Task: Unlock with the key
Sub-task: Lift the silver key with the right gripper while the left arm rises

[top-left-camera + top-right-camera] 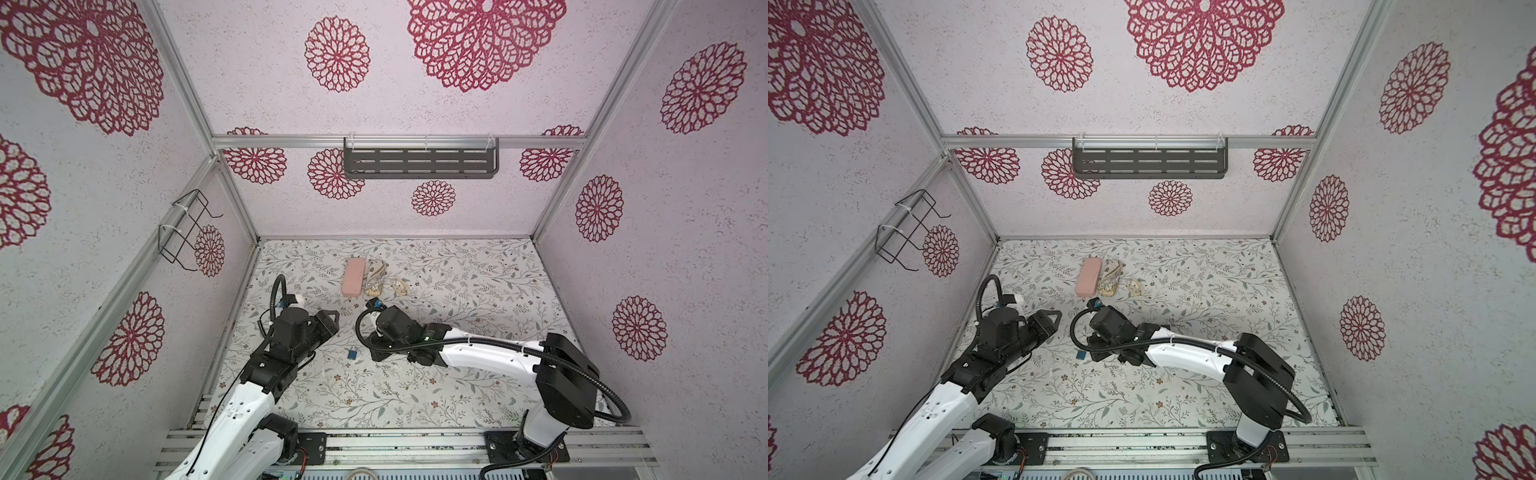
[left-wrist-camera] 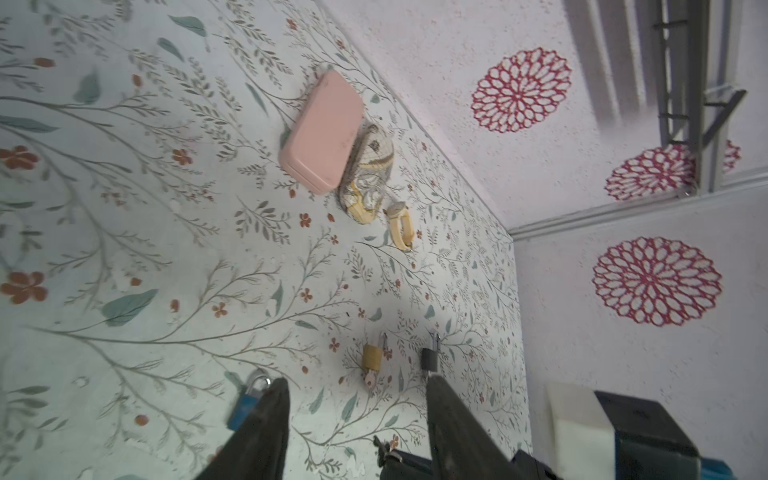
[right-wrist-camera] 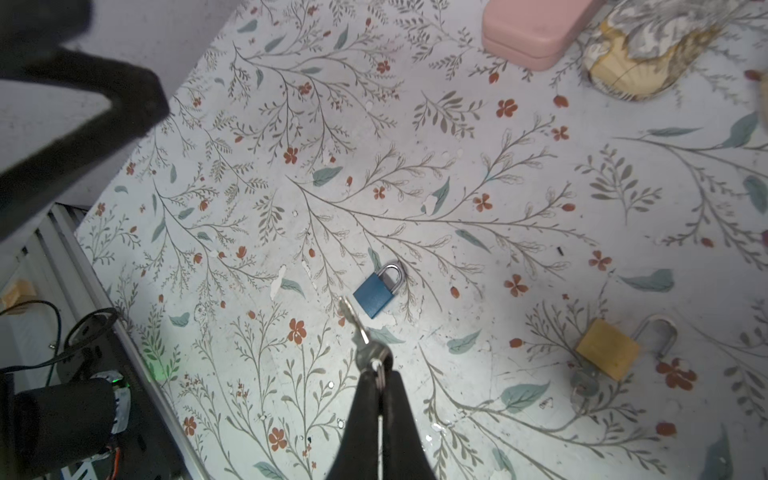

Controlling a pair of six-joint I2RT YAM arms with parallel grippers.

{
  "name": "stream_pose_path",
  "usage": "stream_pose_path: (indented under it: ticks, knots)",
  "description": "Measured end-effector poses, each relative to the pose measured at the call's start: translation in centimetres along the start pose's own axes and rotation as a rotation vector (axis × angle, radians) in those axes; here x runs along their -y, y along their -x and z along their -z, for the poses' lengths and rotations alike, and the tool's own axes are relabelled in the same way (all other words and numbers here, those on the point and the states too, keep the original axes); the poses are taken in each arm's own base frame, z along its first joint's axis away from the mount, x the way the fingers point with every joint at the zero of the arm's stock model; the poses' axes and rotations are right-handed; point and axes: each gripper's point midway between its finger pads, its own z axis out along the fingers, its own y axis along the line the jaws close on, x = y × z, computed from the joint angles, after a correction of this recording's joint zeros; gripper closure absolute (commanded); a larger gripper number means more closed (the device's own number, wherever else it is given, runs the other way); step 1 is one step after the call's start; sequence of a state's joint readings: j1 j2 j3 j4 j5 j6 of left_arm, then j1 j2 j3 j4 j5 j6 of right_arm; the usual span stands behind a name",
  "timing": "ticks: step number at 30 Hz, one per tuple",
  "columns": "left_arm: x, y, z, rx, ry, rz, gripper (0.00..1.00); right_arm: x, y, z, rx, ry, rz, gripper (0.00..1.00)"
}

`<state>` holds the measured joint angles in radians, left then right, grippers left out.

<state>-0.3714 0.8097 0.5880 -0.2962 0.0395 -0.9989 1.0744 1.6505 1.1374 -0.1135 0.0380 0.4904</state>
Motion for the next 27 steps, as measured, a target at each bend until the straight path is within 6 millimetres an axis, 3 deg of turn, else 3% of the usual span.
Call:
stream_pose_path:
  ticks: [8,14,27]
  knots:
    - [4.0,-2.5,-2.0,-0.084,-0.142,-0.078,0.5,0.3,1.8,1.7,0.067,0.037,-0.031,1.0]
    - [4.6,-4.1,-3.2,-0.137,-0.163,-0.104,0.52,0.0,2.7,2.5,0.105,0.061,-0.046,1.0]
    - [6.3,-4.8,-3.8,-0.147,-0.246,-0.116,0.67,-0.2,5.1,3.7,0.184,0.104,-0.101,1.0]
